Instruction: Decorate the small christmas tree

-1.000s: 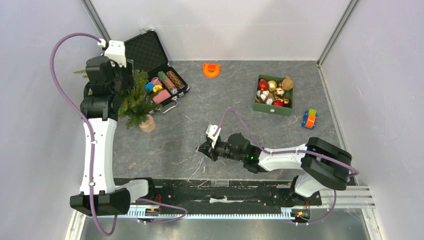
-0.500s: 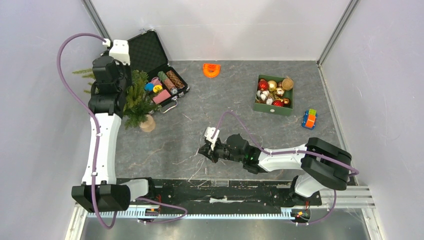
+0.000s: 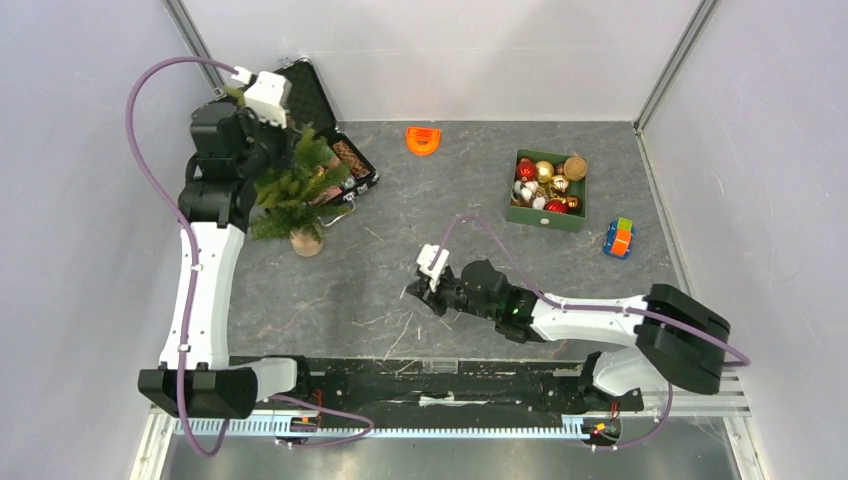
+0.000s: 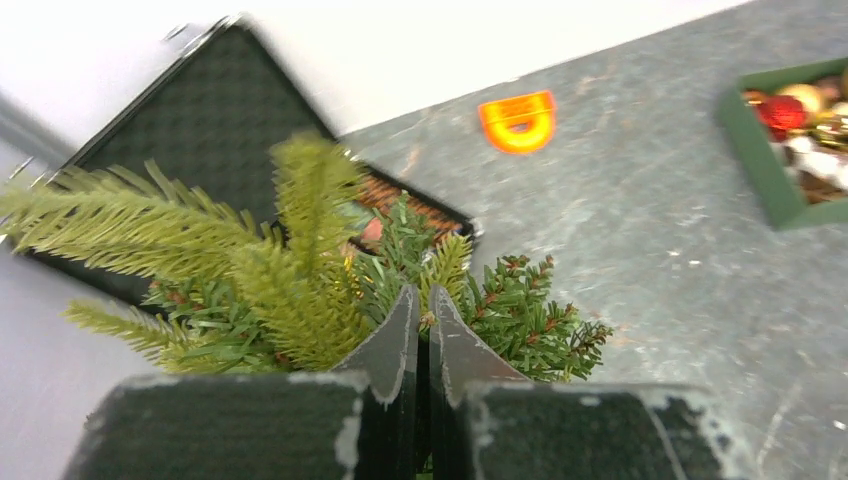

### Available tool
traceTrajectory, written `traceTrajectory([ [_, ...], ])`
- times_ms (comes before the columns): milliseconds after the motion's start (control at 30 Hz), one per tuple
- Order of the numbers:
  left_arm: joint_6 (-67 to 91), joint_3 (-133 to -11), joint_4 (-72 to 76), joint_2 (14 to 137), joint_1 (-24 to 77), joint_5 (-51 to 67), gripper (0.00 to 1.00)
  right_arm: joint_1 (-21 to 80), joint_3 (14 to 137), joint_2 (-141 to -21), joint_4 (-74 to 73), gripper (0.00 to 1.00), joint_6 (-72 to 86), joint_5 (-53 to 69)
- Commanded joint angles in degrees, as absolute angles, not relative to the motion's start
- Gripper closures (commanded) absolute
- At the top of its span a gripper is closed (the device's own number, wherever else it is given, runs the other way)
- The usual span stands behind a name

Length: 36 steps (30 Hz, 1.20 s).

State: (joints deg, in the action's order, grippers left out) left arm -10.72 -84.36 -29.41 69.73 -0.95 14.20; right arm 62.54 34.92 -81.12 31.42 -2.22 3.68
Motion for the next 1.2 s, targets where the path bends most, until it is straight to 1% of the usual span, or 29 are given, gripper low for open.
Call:
traceTrajectory([
  [0,-11.2,-91.8,-29.2,71.2,6.7,21.0,0.98,59.8,35.7,-74.6,27.5,1.00,-5.2,-1.7],
  [67,-12.5,-92.7,-30.0,72.6,11.1,20.8,0.98,58.5,34.4,-72.1,26.1,1.00,-5.5,-3.0],
  [267,-15.1,-96.0,-29.4,77.5,19.8,22.2,0.98,54.6,29.1,-63.5,23.0,1.00,-5.7,-5.1],
  [400,-13.0,-98.6,-28.0,81.9,22.6,25.0,0.98,54.2,25.2,-57.7,24.3,1.00,-6.8,-4.4],
  [467,-14.6,-100.5,-29.3,83.7,24.9,24.2,0.98,54.2,23.2,-55.5,25.5,1.00,-6.9,-3.6],
  [700,-19.2,-103.3,-32.1,89.4,29.7,22.3,0.98,54.3,21.9,-53.7,26.3,1.00,-7.1,-2.6],
  [800,-19.1,-103.8,-34.9,90.4,30.1,26.2,0.98,54.3,21.7,-54.0,27.4,1.00,-7.0,-0.2],
  [833,-18.4,-103.9,-35.7,90.4,30.1,27.1,0.96,54.2,21.5,-54.0,27.9,1.00,-7.1,1.9],
  [933,-17.5,-103.4,-36.6,88.9,30.1,27.9,0.57,54.2,21.7,-54.3,28.0,1.00,-7.8,5.2],
  [967,-17.4,-103.4,-36.8,88.1,30.1,27.6,0.45,54.3,21.9,-54.5,27.9,1.00,-8.0,5.9],
  [1000,-17.0,-103.4,-36.9,87.5,30.1,27.1,0.38,54.3,22.0,-54.5,27.8,1.00,-8.5,6.8],
  [1067,-16.3,-103.7,-37.3,86.1,30.1,25.5,0.26,54.2,22.2,-54.9,27.8,1.00,-9.1,8.9],
  [1100,-16.5,-103.8,-37.7,85.6,30.1,25.2,0.23,54.2,22.4,-55.0,27.7,1.00,-9.4,10.0],
  [1167,-16.7,-103.5,-38.0,83.9,30.0,24.6,0.22,54.2,23.1,-55.4,27.3,1.00,-9.8,12.0],
])
